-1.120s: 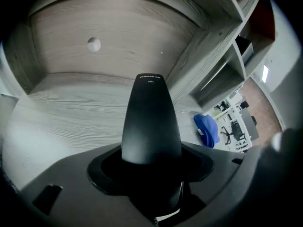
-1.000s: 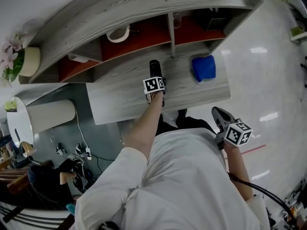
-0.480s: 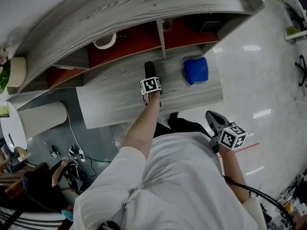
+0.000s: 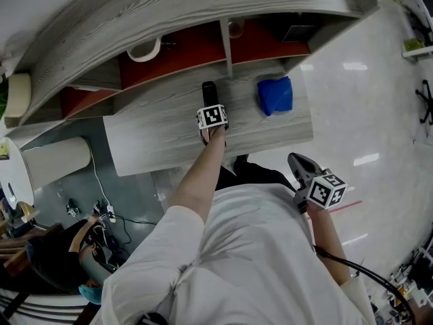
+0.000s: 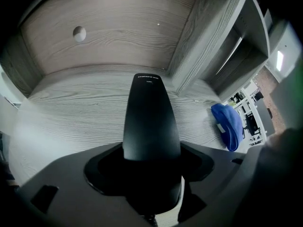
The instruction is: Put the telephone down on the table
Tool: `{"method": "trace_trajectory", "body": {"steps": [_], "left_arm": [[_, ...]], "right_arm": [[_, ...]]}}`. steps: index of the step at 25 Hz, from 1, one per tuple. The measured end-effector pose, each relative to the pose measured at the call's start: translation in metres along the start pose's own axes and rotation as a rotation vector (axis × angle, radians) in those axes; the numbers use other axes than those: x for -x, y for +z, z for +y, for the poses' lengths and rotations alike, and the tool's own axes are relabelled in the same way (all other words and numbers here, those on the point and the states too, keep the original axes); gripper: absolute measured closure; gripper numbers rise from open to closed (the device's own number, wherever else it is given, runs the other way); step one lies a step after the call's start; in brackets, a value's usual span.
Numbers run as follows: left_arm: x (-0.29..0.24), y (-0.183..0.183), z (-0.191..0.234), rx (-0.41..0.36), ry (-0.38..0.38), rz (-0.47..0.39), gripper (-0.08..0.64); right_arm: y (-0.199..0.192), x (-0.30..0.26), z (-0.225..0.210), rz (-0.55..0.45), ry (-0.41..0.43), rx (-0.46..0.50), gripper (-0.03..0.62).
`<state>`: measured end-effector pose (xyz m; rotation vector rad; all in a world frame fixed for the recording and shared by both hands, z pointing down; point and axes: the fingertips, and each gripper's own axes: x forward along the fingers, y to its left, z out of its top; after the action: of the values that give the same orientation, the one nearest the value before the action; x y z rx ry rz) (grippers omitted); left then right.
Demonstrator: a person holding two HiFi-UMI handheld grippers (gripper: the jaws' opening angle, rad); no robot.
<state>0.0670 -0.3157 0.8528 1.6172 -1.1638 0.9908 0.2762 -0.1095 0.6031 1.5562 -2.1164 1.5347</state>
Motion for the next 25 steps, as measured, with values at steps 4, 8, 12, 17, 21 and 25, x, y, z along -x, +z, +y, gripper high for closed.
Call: {"method": "trace_trajectory", "body": {"steps": [4,8,12,17,21,25], "left_arm": [[0.006,0.005,-0.005,0.033,-0.043,-0.026,0.241],[0.020,0.010,-0.001,0.046,-0.053,-0.062,0.225],[0.056,0.029,-0.003,-0.012,-0.049,-0.180,0.225],[0.114,0.047,-0.019,-0.081,-0.076,-0.333,0.273],[0.162,0.050,-0.025,-0.144,-0.086,-0.441,0.399],[0.200,0.037,-0.020,-0.178,-0.109,-0.500,0.472]], "right_arm": [[0.000,-0.003,-0.001,-0.001,0.008,0.002,0.574],[0.002,-0.006,0.000,-0.009,0.024,0.011,0.574],[0.005,-0.010,0.005,-0.016,0.054,0.018,0.574],[0.002,-0.025,0.013,-0.004,0.107,0.030,0.574],[-0.002,-0.038,0.030,0.012,0.151,0.063,0.574],[-0.009,-0.046,0.049,0.005,0.181,0.081,0.574]]}}
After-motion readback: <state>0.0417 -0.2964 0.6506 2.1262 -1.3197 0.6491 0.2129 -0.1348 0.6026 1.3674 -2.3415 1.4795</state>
